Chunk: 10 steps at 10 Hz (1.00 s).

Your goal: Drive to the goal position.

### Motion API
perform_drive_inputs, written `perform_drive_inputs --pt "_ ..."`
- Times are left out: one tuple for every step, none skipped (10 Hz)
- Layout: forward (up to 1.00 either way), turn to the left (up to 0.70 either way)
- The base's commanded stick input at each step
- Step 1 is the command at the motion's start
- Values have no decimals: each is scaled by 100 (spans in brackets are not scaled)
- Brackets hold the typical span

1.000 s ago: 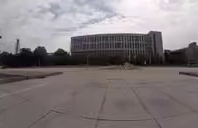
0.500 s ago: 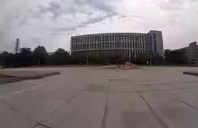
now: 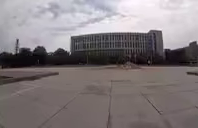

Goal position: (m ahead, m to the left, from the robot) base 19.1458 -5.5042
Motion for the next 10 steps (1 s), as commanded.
perform_drive_inputs --pt "70 0" --pt "70 0" --pt "70 0" --pt "70 0" --pt "70 0" --pt "70 0" --pt "70 0" --pt "70 0" --pt "70 0" --pt "70 0"
